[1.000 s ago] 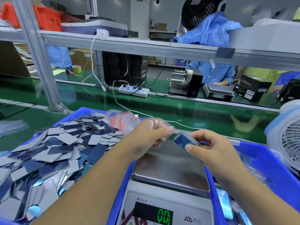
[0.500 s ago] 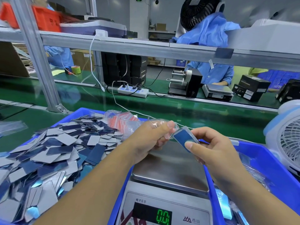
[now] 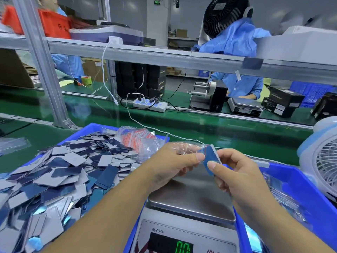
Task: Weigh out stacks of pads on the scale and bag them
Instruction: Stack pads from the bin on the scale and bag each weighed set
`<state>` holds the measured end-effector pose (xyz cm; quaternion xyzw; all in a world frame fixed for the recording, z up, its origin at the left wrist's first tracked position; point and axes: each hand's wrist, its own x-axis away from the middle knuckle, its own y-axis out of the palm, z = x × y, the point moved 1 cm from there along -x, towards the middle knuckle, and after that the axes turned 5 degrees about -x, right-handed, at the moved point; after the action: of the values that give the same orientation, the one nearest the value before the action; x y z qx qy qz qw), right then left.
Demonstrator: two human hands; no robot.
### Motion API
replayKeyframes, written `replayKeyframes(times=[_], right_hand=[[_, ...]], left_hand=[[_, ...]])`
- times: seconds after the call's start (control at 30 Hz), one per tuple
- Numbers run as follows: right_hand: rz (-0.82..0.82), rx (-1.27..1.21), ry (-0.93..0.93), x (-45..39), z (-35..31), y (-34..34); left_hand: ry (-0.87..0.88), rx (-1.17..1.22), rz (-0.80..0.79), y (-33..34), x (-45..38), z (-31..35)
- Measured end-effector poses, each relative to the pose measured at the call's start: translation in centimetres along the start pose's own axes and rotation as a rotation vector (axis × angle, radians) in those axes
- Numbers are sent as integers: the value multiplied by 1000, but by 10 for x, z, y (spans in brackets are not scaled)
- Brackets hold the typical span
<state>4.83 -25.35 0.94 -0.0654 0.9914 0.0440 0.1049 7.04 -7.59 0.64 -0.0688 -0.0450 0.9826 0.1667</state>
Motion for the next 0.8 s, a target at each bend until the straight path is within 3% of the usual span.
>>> replayKeyframes(times=[0.23, 0.43, 0.57, 0.7, 0.8], right_hand=[[-93, 64, 32, -2, -4, -4], [-106, 163, -24, -2, -7, -4], [-122, 334, -89, -3, -5, -7], [-67, -26, 65, -4, -4, -6], [-61, -56, 81, -5, -3, -6]], left_hand=[[58, 129, -60, 2, 1, 4], [62, 148, 52, 4, 0, 0], [94, 20, -1, 6, 1, 2], [94, 19, -94, 5, 2, 5], [86, 37, -140, 7, 4, 8]])
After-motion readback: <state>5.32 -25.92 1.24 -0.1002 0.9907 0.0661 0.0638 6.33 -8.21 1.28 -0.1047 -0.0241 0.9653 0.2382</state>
